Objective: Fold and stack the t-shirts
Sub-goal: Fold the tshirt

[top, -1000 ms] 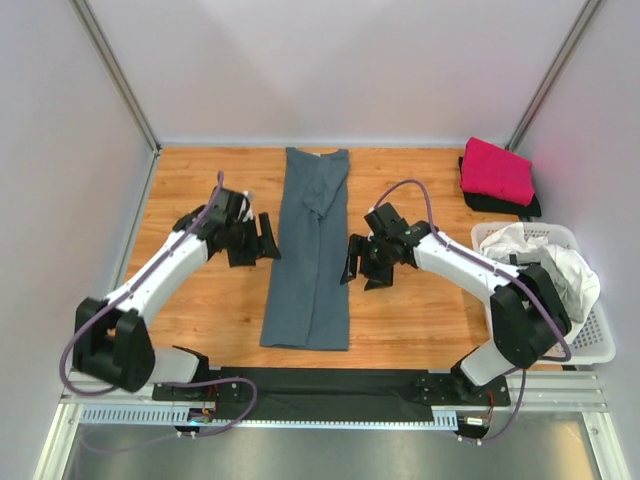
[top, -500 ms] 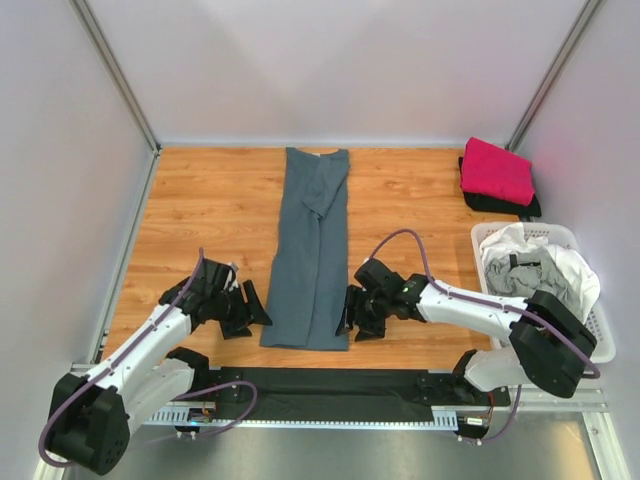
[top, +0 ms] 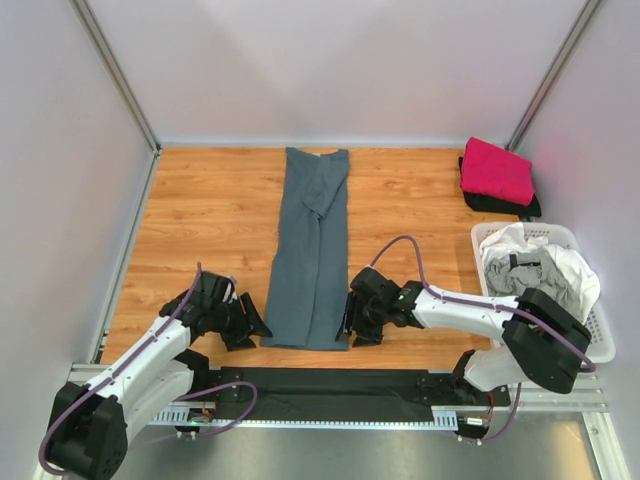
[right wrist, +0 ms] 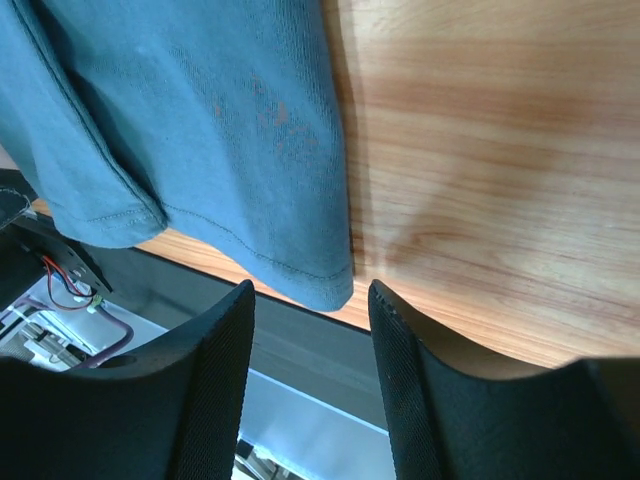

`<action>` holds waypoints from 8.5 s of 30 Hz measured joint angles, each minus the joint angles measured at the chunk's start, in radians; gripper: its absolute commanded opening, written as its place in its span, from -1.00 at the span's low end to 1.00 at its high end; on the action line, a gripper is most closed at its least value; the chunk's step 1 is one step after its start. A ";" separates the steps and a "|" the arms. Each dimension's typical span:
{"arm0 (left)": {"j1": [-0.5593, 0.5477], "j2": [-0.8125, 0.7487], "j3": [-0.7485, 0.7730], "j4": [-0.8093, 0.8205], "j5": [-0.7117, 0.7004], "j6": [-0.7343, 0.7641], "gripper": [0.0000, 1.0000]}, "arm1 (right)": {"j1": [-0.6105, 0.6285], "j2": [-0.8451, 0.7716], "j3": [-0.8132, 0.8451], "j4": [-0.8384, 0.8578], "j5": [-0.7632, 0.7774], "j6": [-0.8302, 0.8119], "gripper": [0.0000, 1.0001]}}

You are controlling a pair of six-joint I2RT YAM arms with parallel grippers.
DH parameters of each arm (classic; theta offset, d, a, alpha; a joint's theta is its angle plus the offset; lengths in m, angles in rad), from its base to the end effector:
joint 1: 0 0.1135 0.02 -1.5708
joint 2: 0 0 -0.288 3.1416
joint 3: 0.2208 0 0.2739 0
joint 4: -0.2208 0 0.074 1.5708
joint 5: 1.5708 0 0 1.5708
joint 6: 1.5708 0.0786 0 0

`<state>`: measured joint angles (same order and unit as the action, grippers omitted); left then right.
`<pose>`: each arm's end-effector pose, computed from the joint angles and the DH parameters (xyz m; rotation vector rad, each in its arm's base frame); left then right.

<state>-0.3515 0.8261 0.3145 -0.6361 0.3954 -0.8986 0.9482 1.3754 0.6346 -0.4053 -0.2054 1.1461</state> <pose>0.1279 -0.0792 0.1131 -0.6659 2.8369 -0.8388 0.1409 0.2238 0.1224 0.2316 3.0121 0.7196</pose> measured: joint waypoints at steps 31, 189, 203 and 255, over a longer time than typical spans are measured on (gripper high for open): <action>-0.001 0.115 0.011 0.028 -0.017 0.006 -1.00 | 0.000 0.134 0.085 -0.038 -0.017 -0.040 -0.99; 0.122 1.409 1.343 0.417 0.027 0.118 -1.00 | -0.628 0.982 1.329 -0.106 -0.200 -0.502 -1.00; 0.111 1.485 1.415 0.394 -0.014 0.153 -0.99 | -0.645 1.054 1.326 -0.092 -0.164 -0.533 -0.99; 0.111 0.914 0.652 0.394 -0.099 0.276 -0.21 | -0.484 0.589 0.571 0.114 -0.164 -0.428 -0.64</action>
<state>-0.2405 1.7405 0.9665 -0.2424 0.2966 -0.6224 0.4637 1.9640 1.2057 -0.2913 -0.3695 0.7181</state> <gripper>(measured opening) 0.457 0.252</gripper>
